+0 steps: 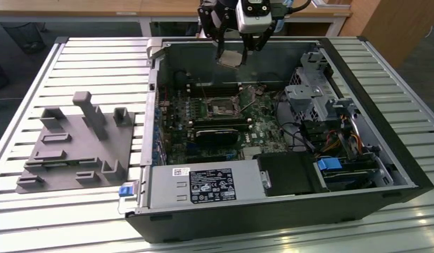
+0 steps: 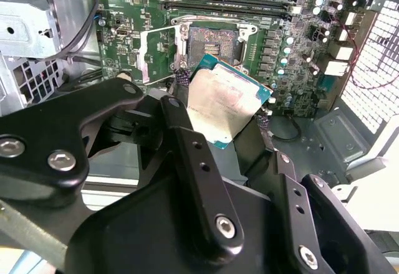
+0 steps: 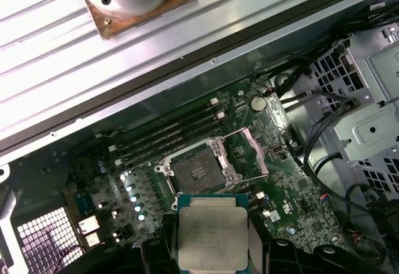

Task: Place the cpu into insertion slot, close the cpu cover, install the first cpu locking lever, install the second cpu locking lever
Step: 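Place the cpu into insertion slot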

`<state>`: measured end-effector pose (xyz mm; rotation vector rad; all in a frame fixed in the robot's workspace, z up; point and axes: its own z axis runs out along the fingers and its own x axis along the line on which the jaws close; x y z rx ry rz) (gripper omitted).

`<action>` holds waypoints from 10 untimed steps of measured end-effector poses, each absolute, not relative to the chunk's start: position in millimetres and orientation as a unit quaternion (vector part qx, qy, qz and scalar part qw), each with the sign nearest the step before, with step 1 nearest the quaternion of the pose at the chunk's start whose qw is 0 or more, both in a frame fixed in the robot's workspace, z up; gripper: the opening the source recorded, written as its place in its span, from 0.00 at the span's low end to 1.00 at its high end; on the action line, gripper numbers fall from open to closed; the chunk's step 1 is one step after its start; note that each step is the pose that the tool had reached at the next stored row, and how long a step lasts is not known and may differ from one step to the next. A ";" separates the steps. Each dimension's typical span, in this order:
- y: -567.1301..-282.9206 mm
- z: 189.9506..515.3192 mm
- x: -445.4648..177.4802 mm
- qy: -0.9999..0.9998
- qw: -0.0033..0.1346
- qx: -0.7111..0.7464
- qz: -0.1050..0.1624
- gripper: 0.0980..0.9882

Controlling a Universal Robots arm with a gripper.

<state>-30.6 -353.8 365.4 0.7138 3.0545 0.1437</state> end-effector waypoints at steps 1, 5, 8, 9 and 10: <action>-353.8 365.4 -30.6 0.972 0.001 0.228 0.046 0.50; -353.8 365.4 -30.6 0.972 0.001 0.232 0.046 0.50; -353.8 365.4 -30.6 0.971 0.001 0.235 0.046 0.50; -353.8 365.4 -30.6 0.971 0.001 0.236 0.046 0.50; -353.8 365.4 -30.6 0.970 0.001 0.237 0.046 0.50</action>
